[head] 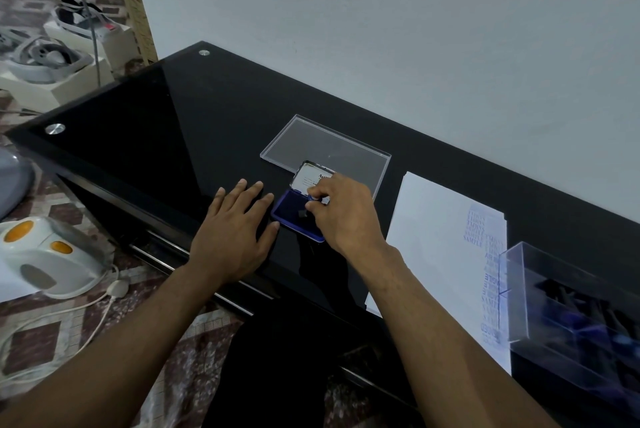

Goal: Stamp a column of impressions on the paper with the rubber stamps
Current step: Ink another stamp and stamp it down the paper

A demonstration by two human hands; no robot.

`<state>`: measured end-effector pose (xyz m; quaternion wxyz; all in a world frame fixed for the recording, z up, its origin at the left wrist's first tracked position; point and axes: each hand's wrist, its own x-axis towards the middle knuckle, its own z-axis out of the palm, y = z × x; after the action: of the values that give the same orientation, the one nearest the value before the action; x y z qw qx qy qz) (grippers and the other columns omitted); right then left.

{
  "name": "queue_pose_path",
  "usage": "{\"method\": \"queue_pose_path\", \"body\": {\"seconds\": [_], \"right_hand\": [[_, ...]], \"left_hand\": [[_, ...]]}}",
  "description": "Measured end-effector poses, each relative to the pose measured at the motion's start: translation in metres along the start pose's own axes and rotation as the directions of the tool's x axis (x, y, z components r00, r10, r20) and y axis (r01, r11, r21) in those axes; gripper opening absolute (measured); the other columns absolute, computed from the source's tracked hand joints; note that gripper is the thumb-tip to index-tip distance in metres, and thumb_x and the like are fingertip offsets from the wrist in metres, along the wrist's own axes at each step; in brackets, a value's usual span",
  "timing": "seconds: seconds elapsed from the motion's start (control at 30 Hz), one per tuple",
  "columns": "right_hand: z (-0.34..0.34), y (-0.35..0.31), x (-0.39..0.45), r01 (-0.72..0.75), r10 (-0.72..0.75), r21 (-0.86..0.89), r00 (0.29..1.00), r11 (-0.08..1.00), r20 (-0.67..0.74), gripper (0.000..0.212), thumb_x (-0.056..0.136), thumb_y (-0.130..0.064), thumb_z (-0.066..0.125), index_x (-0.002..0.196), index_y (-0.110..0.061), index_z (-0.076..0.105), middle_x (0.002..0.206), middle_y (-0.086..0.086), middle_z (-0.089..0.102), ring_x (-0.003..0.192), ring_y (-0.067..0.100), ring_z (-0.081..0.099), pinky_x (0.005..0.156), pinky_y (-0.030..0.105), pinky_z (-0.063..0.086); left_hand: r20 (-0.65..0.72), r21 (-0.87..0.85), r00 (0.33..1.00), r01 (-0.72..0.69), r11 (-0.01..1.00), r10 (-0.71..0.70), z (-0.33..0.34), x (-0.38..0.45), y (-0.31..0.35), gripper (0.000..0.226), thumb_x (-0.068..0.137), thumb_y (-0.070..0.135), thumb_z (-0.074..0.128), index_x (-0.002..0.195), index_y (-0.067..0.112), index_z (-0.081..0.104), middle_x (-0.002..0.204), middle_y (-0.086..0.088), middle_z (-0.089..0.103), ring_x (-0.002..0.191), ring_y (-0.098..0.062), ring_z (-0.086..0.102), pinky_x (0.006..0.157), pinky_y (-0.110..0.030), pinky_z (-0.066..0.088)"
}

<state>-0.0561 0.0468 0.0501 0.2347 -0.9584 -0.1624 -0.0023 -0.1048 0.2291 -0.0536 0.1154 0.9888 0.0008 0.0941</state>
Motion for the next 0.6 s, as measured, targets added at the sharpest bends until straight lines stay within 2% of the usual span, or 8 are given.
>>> {"method": "queue_pose_path", "body": {"seconds": [0.47, 0.53, 0.6], "right_hand": [[-0.0002, 0.0013, -0.0011, 0.002, -0.002, 0.014, 1.000, 1.000, -0.004, 0.016, 0.092, -0.021, 0.067, 0.107, -0.018, 0.074, 0.109, -0.003, 0.069, 0.094, 0.010, 0.062, 0.077, 0.016, 0.040], [0.0001, 0.0022, -0.0011, 0.006, -0.005, 0.016, 1.000, 1.000, -0.002, 0.018, 0.092, -0.022, 0.067, 0.109, -0.018, 0.072, 0.111, -0.002, 0.068, 0.096, 0.010, 0.061, 0.079, 0.016, 0.042], [-0.0009, 0.0030, -0.0031, 0.009, -0.009, 0.056, 1.000, 0.998, -0.010, 0.024, 0.092, -0.021, 0.067, 0.116, -0.019, 0.069, 0.119, 0.000, 0.066, 0.104, 0.013, 0.061, 0.088, 0.021, 0.049]], "left_hand": [[0.019, -0.006, 1.000, 0.004, 1.000, -0.004, -0.0025, 0.0001, 0.0007, 0.072, 0.096, 0.063, 0.017, 0.152, 0.024, 0.041, 0.163, -0.004, 0.032, 0.154, -0.024, 0.016, 0.125, -0.050, 0.009], [0.027, -0.017, 1.000, 0.008, 1.000, -0.008, -0.0037, 0.0012, 0.0006, 0.073, 0.095, 0.064, 0.018, 0.152, 0.024, 0.040, 0.163, -0.003, 0.031, 0.155, -0.023, 0.015, 0.125, -0.049, 0.006], [0.032, -0.054, 0.999, 0.013, 0.998, -0.011, -0.0055, 0.0021, 0.0000, 0.074, 0.094, 0.064, 0.020, 0.153, 0.024, 0.038, 0.163, -0.004, 0.031, 0.154, -0.024, 0.015, 0.125, -0.048, 0.006]]}}
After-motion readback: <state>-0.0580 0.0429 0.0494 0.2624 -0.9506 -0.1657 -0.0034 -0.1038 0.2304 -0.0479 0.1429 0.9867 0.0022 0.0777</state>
